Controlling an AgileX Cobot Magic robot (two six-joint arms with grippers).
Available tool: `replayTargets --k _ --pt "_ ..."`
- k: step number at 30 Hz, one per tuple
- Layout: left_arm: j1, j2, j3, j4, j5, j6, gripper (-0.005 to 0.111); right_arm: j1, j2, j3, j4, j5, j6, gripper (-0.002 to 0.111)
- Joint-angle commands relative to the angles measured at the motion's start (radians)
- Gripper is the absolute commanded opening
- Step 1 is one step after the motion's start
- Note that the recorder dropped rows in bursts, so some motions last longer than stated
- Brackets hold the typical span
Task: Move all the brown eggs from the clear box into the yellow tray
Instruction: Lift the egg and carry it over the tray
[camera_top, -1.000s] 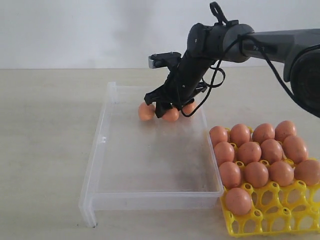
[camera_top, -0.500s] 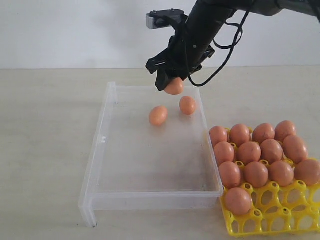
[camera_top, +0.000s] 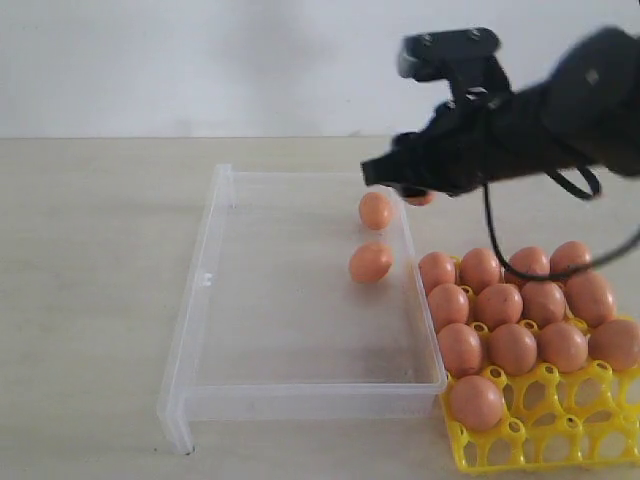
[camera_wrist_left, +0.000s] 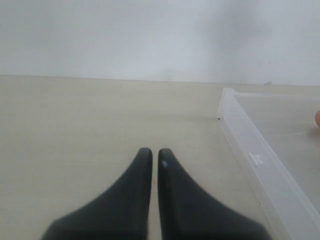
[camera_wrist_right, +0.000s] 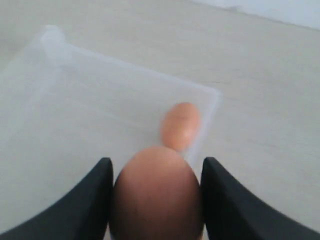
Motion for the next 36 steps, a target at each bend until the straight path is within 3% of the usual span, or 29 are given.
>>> replayTargets --k 1,8,10,13,17,18,22,24,27,36 --pt "0.003 -0.002 0.003 -0.003 -0.006 0.002 0.004 -0.003 -0.165 0.345 0.040 -0.531 0.033 0.000" --pt "0.003 -0.002 0.003 -0.003 -0.006 0.002 0.004 -0.003 -0.338 0.648 0.206 -1.161 0.472 0.000" --pt "0.003 -0.002 0.003 -0.003 -0.006 0.002 0.004 -0.008 -0.340 0.658 0.243 -1.219 0.518 0.000" --pt "0.003 -0.002 0.003 -0.003 -0.006 0.002 0.004 -0.096 -0.330 0.634 0.105 -1.110 0.633 0.000" --pt "0.003 -0.002 0.003 -0.003 -0.006 0.002 0.004 -0.323 -0.271 0.528 -0.307 -0.939 1.017 0.000" --pt "0.003 -0.002 0.003 -0.003 -0.006 0.002 0.004 -0.411 -0.235 0.476 -0.495 -0.928 1.168 0.000" --pt "0.003 -0.002 0.003 -0.003 -0.006 0.002 0.004 -0.656 -0.089 0.273 -1.095 -0.955 1.729 0.000" --pt "0.003 -0.002 0.003 -0.003 -0.006 0.002 0.004 -0.735 -0.008 0.164 -1.397 -1.057 1.960 0.000" --pt "0.003 -0.002 0.003 -0.003 -0.006 0.002 0.004 -0.778 0.083 0.044 -1.718 -1.316 2.066 0.000" --pt "0.003 -0.002 0.003 -0.003 -0.009 0.002 0.004 -0.719 0.092 -0.011 -2.327 -1.320 2.048 0.000"
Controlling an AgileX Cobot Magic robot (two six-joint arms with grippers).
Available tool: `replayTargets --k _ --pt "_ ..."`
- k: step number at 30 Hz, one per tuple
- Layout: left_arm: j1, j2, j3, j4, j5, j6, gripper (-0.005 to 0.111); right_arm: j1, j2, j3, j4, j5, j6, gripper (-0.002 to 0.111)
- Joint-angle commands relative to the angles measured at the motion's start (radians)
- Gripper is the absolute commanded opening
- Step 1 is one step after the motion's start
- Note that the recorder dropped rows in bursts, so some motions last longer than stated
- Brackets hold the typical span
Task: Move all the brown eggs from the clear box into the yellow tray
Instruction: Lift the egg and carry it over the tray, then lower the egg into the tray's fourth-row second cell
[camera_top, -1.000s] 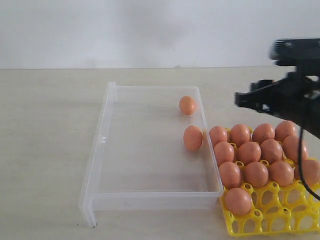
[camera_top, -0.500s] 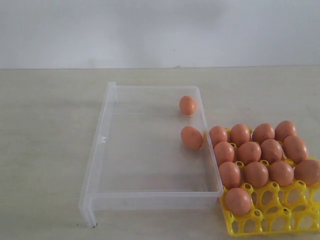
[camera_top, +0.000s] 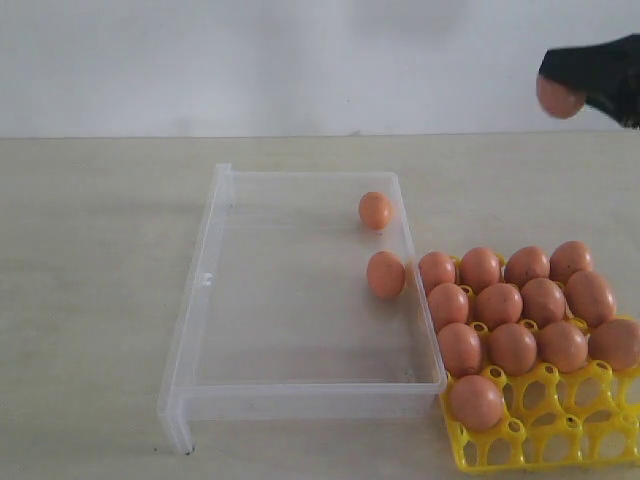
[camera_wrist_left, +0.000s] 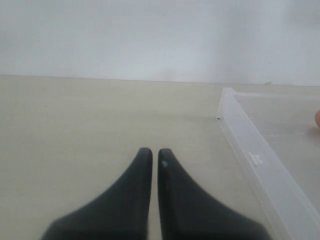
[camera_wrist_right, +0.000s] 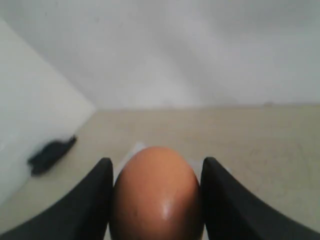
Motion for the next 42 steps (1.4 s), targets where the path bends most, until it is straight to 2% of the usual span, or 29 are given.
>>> replayTargets --k 1,5,10,12,17,21,27,29,33,37,42 --pt "0.003 -0.002 0.003 -0.003 -0.009 0.002 0.004 0.042 -0.028 -0.010 -0.320 -0.027 -0.044 0.000" --pt "0.003 -0.002 0.003 -0.003 -0.009 0.002 0.004 0.111 -0.048 -0.010 -0.351 -0.027 -0.163 0.000" --pt "0.003 -0.002 0.003 -0.003 -0.009 0.002 0.004 0.201 -0.047 -0.010 -0.351 -0.027 -0.537 0.000" --pt "0.003 -0.002 0.003 -0.003 -0.007 0.002 0.004 0.214 -0.047 -0.010 -0.351 -0.027 -0.578 0.000" --pt "0.003 -0.002 0.003 -0.003 -0.007 0.002 0.004 0.214 -0.063 0.042 -0.351 -0.027 -0.527 0.000" --pt "0.003 -0.002 0.003 -0.003 -0.007 0.002 0.004 0.196 -0.109 0.213 -0.351 -0.027 -0.607 0.000" --pt "0.003 -0.002 0.003 -0.003 -0.007 0.002 0.004 0.083 -0.184 0.484 -0.342 -0.027 -0.801 0.000" --pt "0.003 -0.002 0.003 -0.003 -0.007 0.002 0.004 0.066 -0.219 0.492 -0.298 -0.027 -0.757 0.000" --pt "0.003 -0.002 0.003 -0.003 -0.007 0.002 0.004 0.045 -0.257 0.506 -0.351 -0.027 -0.558 0.000" --pt "0.003 -0.002 0.003 -0.003 -0.007 0.002 0.004 0.044 -0.257 0.531 -0.351 -0.016 -0.564 0.000" --pt "0.003 -0.002 0.003 -0.003 -0.007 0.002 0.004 0.044 -0.256 0.541 -0.351 0.162 -0.373 0.000"
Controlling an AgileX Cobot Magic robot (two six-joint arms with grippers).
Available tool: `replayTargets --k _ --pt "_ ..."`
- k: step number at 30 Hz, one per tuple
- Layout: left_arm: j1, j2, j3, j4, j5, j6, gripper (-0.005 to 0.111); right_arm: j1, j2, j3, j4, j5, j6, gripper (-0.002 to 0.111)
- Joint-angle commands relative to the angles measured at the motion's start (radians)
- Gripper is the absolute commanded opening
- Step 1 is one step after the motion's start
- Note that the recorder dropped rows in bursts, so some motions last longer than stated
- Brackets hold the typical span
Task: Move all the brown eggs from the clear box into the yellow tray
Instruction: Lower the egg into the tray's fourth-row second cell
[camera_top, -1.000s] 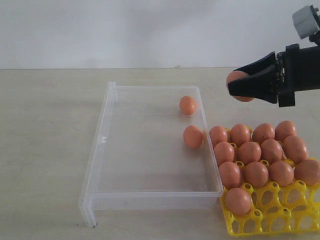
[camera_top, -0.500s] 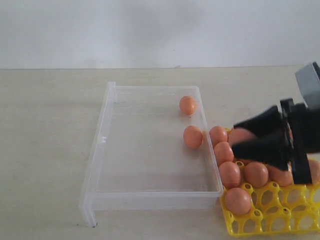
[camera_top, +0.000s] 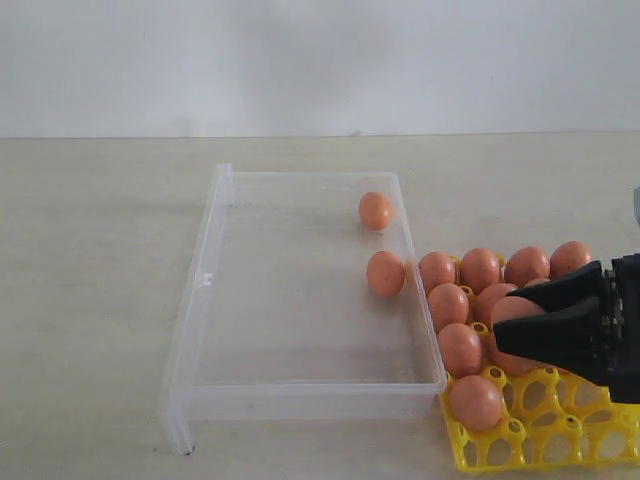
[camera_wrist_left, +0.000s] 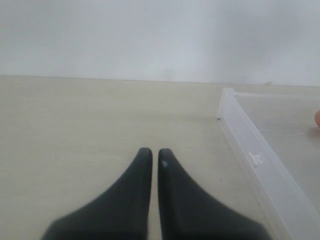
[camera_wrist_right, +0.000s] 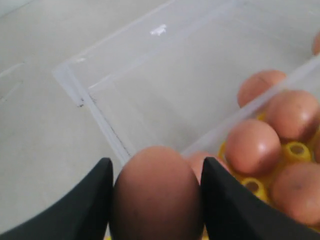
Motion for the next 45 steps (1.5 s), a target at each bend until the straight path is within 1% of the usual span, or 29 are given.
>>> replayTargets --k 1,4,9,12,16,19,31,32,34,37,38,40,41,42,45 --pt "0.003 -0.002 0.003 -0.003 -0.007 0.002 0.004 -0.008 -0.007 0.021 0.004 0.144 0.150 0.000" --pt "0.003 -0.002 0.003 -0.003 -0.007 0.002 0.004 -0.008 -0.007 0.038 0.004 0.195 0.150 0.000" --pt "0.003 -0.002 0.003 -0.003 -0.007 0.002 0.004 0.000 -0.005 0.041 0.004 0.198 0.150 0.000" --pt "0.003 -0.002 0.003 -0.003 -0.007 0.002 0.004 0.000 0.029 0.041 0.004 0.182 0.150 0.000" --pt "0.003 -0.002 0.003 -0.003 -0.007 0.002 0.004 0.000 0.122 0.041 0.018 0.107 0.137 0.000" --pt "0.003 -0.002 0.003 -0.003 -0.007 0.002 0.004 0.000 0.122 0.041 0.025 0.150 0.098 0.000" --pt "0.003 -0.002 0.003 -0.003 -0.007 0.002 0.004 0.000 0.122 0.041 0.004 0.119 0.109 0.001" --pt "0.003 -0.002 0.003 -0.003 -0.007 0.002 0.004 0.000 0.122 0.041 0.004 0.117 0.111 0.003" --pt "0.003 -0.002 0.003 -0.003 -0.007 0.002 0.004 0.000 0.122 0.041 0.004 0.117 0.111 0.012" --pt "0.003 -0.002 0.003 -0.003 -0.007 0.002 0.004 0.000 0.122 0.041 0.004 0.121 0.111 0.035" --pt "0.003 -0.002 0.003 -0.003 -0.007 0.002 0.004 0.000 0.122 0.041 0.004 0.121 0.111 0.044" --pt "0.003 -0.002 0.003 -0.003 -0.007 0.002 0.004 0.000 0.122 0.041 0.017 0.123 0.102 0.054" --pt "0.003 -0.002 0.003 -0.003 -0.007 0.002 0.004 0.000 0.122 0.041 0.029 0.123 0.094 0.058" --pt "0.003 -0.002 0.003 -0.003 -0.007 0.002 0.004 0.000 0.122 0.041 0.034 0.123 0.091 0.059" --pt "0.003 -0.002 0.003 -0.003 -0.007 0.002 0.004 0.000 0.122 0.041 0.041 0.123 0.089 0.059"
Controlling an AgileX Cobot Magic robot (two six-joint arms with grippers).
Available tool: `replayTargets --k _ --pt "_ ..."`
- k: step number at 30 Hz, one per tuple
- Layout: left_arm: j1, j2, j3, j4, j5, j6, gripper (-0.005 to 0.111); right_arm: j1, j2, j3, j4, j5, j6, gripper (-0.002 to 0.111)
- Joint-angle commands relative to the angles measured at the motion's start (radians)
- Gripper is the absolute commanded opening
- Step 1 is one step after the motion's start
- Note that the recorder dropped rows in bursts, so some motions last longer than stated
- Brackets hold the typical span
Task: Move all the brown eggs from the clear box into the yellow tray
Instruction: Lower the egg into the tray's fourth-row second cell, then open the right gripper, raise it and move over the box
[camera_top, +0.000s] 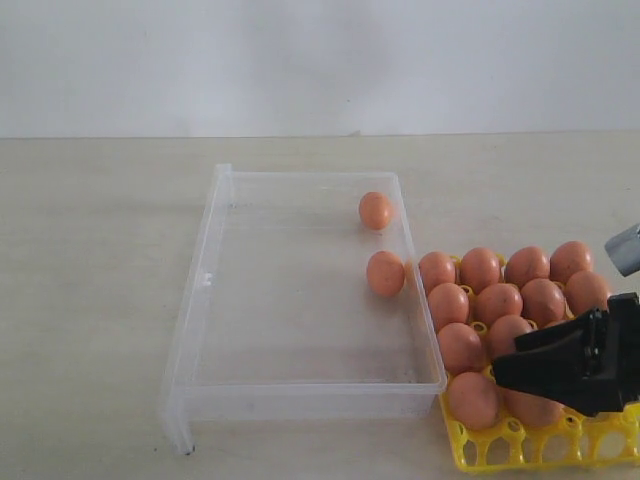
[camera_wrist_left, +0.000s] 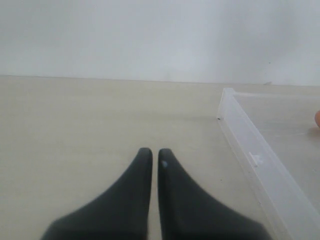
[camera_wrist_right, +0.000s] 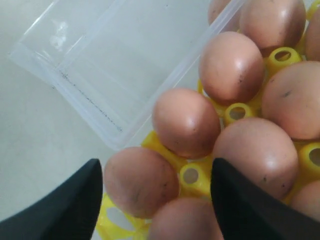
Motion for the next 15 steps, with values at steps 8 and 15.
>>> replayTargets --k 8,15 --pt "0.003 -0.002 0.003 -0.003 -0.007 0.002 0.004 0.000 0.001 0.002 0.165 -0.150 -0.018 0.059" --pt "0.003 -0.002 0.003 -0.003 -0.007 0.002 0.004 0.003 -0.001 -0.035 0.560 -0.202 0.168 0.000"
